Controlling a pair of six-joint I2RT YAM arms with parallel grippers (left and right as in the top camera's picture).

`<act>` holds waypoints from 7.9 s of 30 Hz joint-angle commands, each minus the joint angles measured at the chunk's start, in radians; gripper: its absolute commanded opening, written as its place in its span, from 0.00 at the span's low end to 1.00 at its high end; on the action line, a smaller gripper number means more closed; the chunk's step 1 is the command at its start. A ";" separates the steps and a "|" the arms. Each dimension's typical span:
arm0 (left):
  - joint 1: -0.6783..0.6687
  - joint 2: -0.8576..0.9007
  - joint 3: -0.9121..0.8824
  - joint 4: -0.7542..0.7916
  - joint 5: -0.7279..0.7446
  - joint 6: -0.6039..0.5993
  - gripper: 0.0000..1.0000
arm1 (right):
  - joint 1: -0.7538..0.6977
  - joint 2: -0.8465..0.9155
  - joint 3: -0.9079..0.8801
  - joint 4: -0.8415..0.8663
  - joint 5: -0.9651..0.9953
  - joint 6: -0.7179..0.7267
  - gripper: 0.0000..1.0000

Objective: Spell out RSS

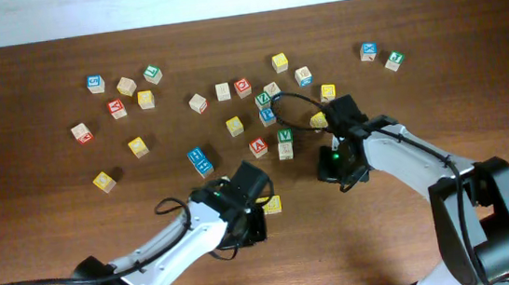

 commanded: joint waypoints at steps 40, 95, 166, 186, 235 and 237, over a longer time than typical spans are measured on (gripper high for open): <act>-0.002 -0.056 0.006 0.010 -0.088 -0.016 0.00 | -0.017 0.006 -0.009 -0.034 0.002 -0.017 0.05; 0.613 -0.384 0.042 -0.178 -0.100 0.128 0.99 | 0.085 -0.767 0.314 -0.739 0.080 0.055 0.98; 0.613 -0.384 0.042 -0.178 -0.100 0.128 0.99 | -0.187 -1.751 -0.849 0.646 0.140 -0.332 0.98; 0.613 -0.384 0.042 -0.178 -0.100 0.128 0.99 | -0.187 -1.751 -0.970 0.581 0.132 -0.410 0.98; 0.613 -0.384 0.042 -0.178 -0.100 0.128 0.99 | -0.188 -1.751 -0.970 0.576 0.185 -0.484 0.98; 0.613 -0.384 0.042 -0.178 -0.100 0.128 0.99 | -0.188 -1.751 -0.970 0.576 0.185 -0.484 0.98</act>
